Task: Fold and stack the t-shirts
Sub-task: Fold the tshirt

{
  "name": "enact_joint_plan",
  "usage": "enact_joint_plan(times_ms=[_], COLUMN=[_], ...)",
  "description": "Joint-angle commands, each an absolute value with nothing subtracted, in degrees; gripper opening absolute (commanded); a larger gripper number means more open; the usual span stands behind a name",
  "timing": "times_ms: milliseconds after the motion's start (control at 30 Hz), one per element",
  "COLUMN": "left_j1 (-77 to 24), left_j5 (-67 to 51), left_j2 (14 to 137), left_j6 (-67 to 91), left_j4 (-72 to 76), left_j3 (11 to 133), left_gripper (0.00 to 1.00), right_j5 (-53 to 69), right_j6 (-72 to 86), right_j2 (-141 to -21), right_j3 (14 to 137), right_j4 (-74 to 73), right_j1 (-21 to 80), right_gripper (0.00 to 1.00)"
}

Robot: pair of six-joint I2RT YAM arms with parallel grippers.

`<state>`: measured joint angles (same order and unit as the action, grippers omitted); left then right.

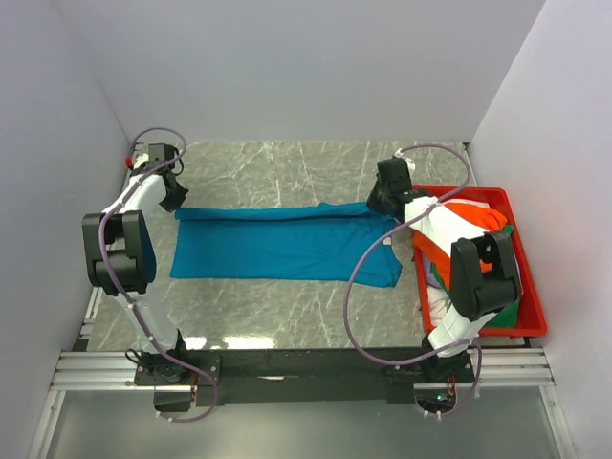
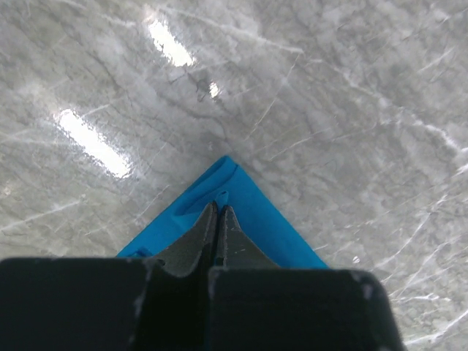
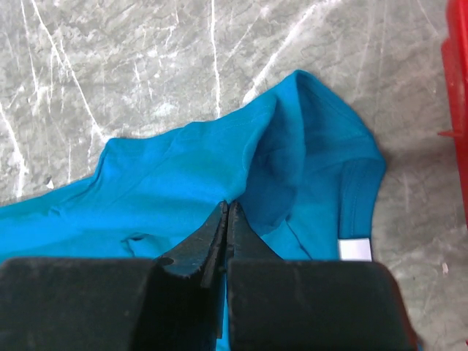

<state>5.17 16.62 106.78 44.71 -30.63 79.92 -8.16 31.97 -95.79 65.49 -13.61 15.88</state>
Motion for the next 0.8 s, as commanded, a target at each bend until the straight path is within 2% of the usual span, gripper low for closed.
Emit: enact_joint_plan(times_ms=[0, 767], left_j1=[5.2, 6.5], left_j5=[15.7, 13.3], left_j2=[103.5, 100.1], left_j6=[45.7, 46.4], left_j4=[-29.9, -29.4], left_j3=[78.8, 75.1], left_gripper=[0.01, 0.01], right_j5=[-10.5, -5.4], right_j6=[32.9, 34.5], right_j2=[-91.5, -84.3], right_j3=[63.8, 53.2], right_j4=[-12.9, -10.7], right_j1=[15.7, 16.6], right_gripper=[0.0, 0.0])
